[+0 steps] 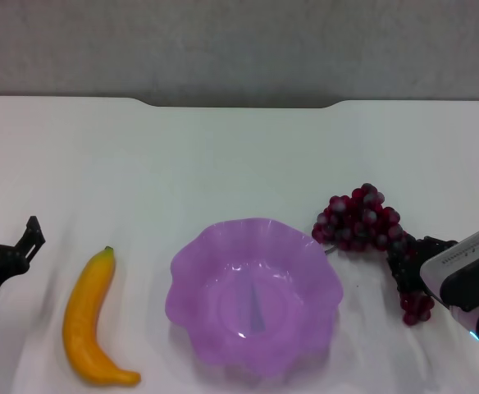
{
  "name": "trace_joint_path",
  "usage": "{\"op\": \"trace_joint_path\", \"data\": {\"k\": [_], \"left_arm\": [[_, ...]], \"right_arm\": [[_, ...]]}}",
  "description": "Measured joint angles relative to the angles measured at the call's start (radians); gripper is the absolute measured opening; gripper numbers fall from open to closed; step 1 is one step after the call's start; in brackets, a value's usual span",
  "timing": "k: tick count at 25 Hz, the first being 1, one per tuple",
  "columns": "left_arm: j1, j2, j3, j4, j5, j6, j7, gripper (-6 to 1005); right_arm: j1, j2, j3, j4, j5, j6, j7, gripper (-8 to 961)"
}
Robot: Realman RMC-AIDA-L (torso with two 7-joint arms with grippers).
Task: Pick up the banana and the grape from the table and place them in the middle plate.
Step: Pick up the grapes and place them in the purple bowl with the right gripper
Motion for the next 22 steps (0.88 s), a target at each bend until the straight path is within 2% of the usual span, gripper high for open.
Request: {"op": "trace_joint_path", "data": {"k": [4, 11, 22], "left_arm": [[0.002, 0.000, -0.002, -0.001, 0.000, 0.000, 0.002, 836], [-0.001, 0.001, -0.004, 0.002, -0.004, 0.000, 0.002, 835], [0.005, 0.002, -0.004, 0.003, -0.007, 0.001, 0.001, 834]], "right_arm": [[-0.006, 0.000, -0.001, 0.000, -0.004, -0.040, -0.001, 284], [-0.031, -0.005, -0.005, -0.010, -0.009, -0.210, -0.003, 265], [-0.039, -0.006, -0.066, 0.000, -0.027, -0.407, -0.011, 252]]}}
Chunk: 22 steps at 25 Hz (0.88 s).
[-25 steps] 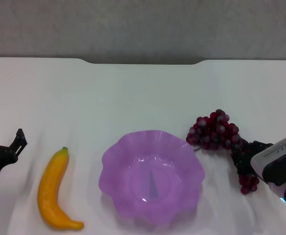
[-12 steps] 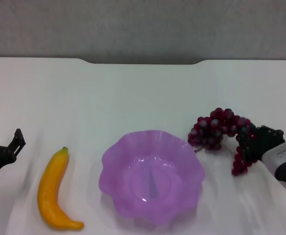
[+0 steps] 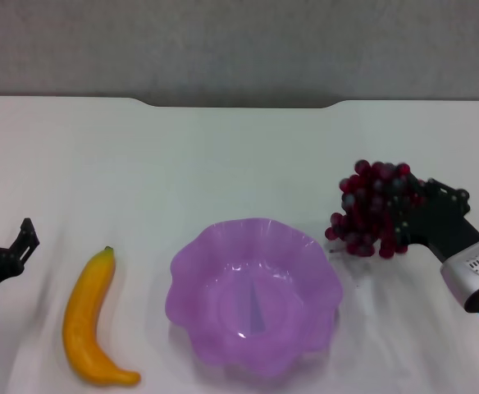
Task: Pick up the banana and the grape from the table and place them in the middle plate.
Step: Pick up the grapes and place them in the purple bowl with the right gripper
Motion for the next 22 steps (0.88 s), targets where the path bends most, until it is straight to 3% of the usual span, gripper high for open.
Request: {"op": "trace_joint_path", "data": {"k": [6, 12, 22], "left_arm": [[0.000, 0.000, 0.000, 0.001, 0.000, 0.001, -0.001, 834], [0.000, 0.002, -0.001, -0.002, -0.001, 0.001, -0.002, 833], [-0.008, 0.001, -0.001, -0.007, -0.002, 0.001, -0.002, 832]], "right_arm": [[-0.029, 0.000, 0.009, 0.081, -0.110, -0.107, -0.030, 248], [-0.047, 0.000, -0.007, 0.195, -0.146, -0.106, -0.125, 238], [0.010, 0.008, -0.087, 0.143, -0.152, -0.064, -0.016, 232]]}}
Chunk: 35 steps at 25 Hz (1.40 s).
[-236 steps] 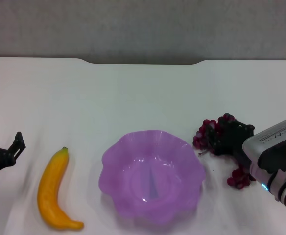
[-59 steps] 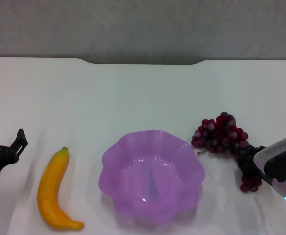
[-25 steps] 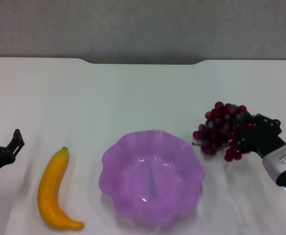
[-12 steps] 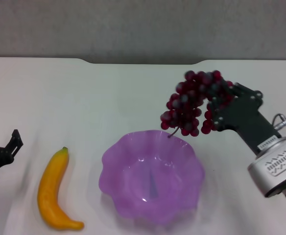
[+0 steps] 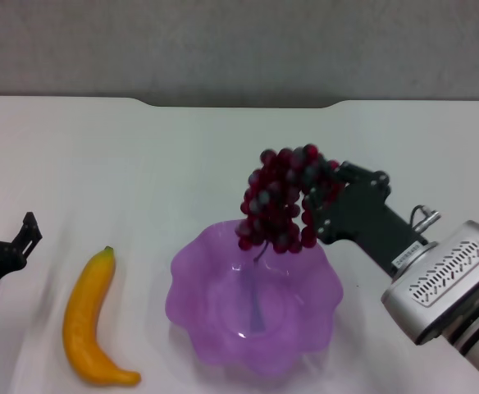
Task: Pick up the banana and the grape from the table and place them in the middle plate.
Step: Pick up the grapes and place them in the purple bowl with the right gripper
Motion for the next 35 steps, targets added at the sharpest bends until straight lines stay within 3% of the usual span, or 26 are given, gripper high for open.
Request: {"op": "trace_joint_path", "data": {"k": [9, 19, 26, 28, 35], "left_arm": [[-0.010, -0.002, 0.000, 0.000, 0.000, 0.001, -0.001, 831], [-0.013, -0.003, 0.001, 0.000, -0.001, 0.001, -0.004, 830], [-0.024, -0.004, 0.002, 0.004, -0.001, -0.004, -0.005, 830], [-0.030, -0.004, 0.002, 0.010, -0.002, -0.008, -0.007, 830], [-0.031, -0.005, 0.004, 0.009, -0.001, -0.002, -0.012, 829]], "right_arm": [[0.111, 0.007, -0.095, -0.143, 0.009, 0.053, 0.243, 231], [0.117, 0.007, -0.151, -0.160, 0.003, 0.077, 0.247, 241], [0.108, 0.007, -0.169, -0.193, 0.007, 0.017, 0.255, 267], [0.095, 0.006, -0.170, -0.203, 0.007, -0.006, 0.261, 508], [0.084, 0.007, -0.171, -0.248, 0.010, -0.065, 0.265, 617]]}}
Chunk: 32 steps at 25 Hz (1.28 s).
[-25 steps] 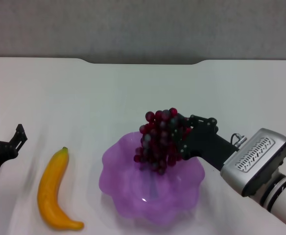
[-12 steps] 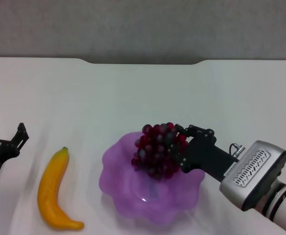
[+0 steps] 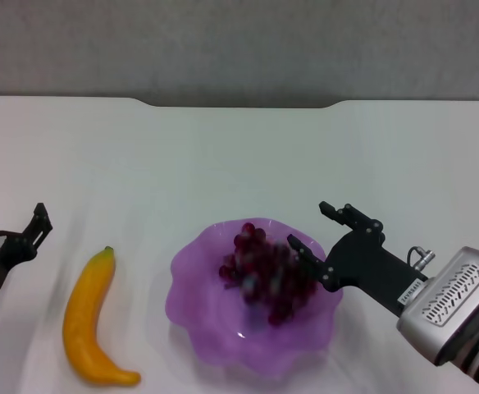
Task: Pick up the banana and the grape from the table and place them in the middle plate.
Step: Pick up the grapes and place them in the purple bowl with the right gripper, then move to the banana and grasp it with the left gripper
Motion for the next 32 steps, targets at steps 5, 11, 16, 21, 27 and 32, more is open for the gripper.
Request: {"op": "trace_joint_path", "data": {"k": [5, 11, 16, 21, 27, 32], "left_arm": [[-0.005, 0.000, 0.004, 0.001, 0.001, -0.004, 0.000, 828], [-0.004, 0.002, 0.004, 0.008, 0.005, -0.007, 0.001, 828], [-0.004, 0.003, 0.004, 0.022, 0.003, -0.012, -0.001, 827], [0.006, 0.004, 0.004, 0.018, 0.002, -0.008, -0.014, 827], [0.013, 0.003, 0.005, 0.018, 0.007, 0.000, -0.015, 826], [0.016, 0.009, 0.040, -0.008, 0.010, -0.032, -0.051, 826]], "right_arm": [[0.001, 0.001, 0.004, 0.012, 0.003, 0.019, 0.014, 678], [-0.001, -0.009, 0.042, 0.007, 0.081, 0.029, 0.045, 675], [-0.028, -0.011, 0.121, -0.017, 0.104, 0.030, 0.012, 672], [-0.044, -0.014, 0.204, -0.037, 0.103, 0.099, -0.017, 670], [-0.054, -0.010, 0.279, -0.088, 0.103, 0.151, -0.064, 670], [-0.066, -0.009, 0.298, -0.086, 0.103, 0.152, -0.020, 670]]}}
